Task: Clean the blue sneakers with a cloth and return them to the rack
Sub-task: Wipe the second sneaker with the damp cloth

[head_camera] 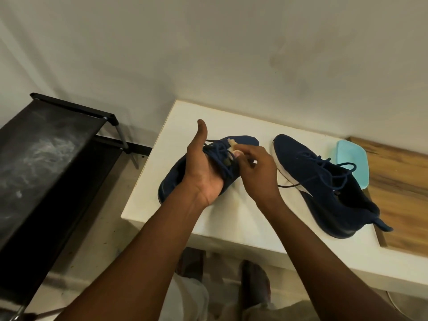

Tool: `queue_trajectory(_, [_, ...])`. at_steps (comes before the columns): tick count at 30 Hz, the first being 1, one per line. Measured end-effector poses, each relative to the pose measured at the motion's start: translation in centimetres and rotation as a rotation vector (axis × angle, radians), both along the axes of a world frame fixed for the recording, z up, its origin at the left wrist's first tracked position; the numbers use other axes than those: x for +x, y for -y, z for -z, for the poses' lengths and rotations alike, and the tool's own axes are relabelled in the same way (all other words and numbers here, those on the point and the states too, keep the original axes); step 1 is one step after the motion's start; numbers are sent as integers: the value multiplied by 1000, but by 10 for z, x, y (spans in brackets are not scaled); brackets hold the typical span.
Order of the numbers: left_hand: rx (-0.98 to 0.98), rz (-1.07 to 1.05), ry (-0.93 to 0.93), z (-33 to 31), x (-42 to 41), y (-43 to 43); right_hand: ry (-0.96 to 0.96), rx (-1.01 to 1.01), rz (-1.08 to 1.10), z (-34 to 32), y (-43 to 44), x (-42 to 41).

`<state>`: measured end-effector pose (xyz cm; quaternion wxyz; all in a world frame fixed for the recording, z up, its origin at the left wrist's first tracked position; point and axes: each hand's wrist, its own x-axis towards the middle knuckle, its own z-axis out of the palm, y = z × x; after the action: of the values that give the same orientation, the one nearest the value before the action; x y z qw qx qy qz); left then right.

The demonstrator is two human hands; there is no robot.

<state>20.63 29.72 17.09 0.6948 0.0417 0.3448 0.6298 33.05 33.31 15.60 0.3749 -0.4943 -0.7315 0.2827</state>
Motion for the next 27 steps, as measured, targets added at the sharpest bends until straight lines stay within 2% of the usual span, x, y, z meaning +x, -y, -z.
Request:
queue_trajectory(2, [12,0,-17,1,-1,-2,46,-43,27,3,0,-2])
queue_trajectory(4, [29,30,-28,3,-4,-2,13,-38,-20,-1,15,-7])
queue_trajectory(7, [1,55,28,4,-5,0,-35,16,-134,-12,41,-2])
queue_trajectory(9, [-1,55,47,4,-4,-1,24,59,-159,-15,36,4])
queue_trajectory(11, [30,48,50,2,0,-2,77,42,-104,-13,15,7])
queue_trajectory(14, [21,57,41,2,6,1,3,-33,-23,-18,2,-4])
queue_trajectory(16, [17,66,53,2,3,4,-29,-23,-138,-25,13,-13])
queue_trajectory(19, [-1,48,74,5,-2,4,47,-69,-313,-35,20,-1])
queue_trajectory(21, [-3,26,84,4,1,3,180,-34,-265,-34,5,13])
queue_trajectory(24, [41,106,99,0,10,3,342,55,-26,-23,-17,22])
queue_trajectory(25, [53,134,99,1,12,4,329,60,20,-20,-17,20])
queue_trajectory(27, [49,140,70,1,13,5,214,24,-26,-20,-8,12])
